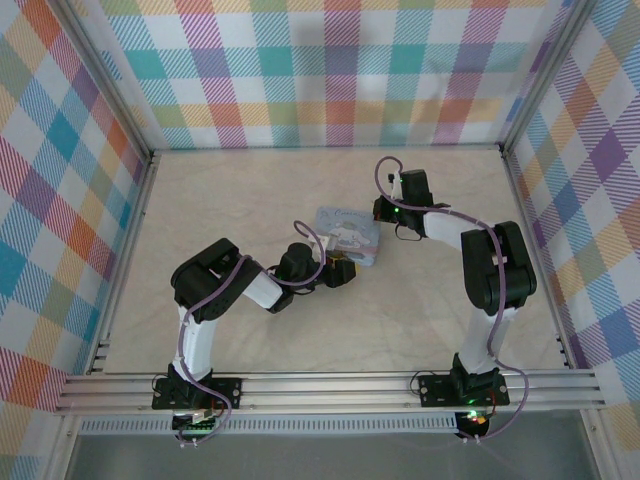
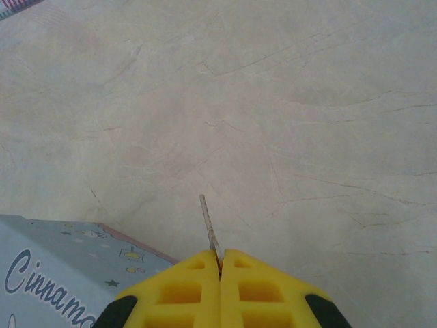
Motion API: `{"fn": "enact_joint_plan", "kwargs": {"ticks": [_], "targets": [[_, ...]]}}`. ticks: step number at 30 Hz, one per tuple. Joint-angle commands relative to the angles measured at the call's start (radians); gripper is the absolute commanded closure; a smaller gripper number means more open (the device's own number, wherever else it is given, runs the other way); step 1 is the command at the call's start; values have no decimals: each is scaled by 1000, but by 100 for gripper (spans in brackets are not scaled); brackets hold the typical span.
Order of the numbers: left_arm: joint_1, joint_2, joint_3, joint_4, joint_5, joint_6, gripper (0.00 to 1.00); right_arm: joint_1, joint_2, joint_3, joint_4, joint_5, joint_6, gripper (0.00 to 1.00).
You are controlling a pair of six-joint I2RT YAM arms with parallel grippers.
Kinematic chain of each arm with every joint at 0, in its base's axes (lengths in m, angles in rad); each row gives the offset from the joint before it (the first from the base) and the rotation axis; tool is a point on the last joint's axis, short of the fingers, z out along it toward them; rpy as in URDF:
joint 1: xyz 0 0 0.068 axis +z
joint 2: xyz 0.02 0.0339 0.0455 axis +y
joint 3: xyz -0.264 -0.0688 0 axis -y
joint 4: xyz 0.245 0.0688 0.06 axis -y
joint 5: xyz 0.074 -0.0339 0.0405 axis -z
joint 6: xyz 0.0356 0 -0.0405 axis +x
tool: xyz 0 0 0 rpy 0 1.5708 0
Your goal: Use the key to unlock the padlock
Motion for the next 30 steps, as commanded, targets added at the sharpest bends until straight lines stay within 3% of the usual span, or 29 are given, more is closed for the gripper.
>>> {"fn": "enact_joint_plan", "kwargs": {"ticks": [1,12,25,30], "targets": [[18,16,21,-9,-1,-9,51,22,-20,-14,-96,-43,1,100],[19,16,16,-13,-1,-11,50,-23,-81,34,-145,-21,-7,100],[24,18,15,-11,11,-18,50,-71,-167,-86,-108,46,19,100],[25,24,17,-14,10,-20,50,-69,-154,-129,-82,15,39,100]]}}
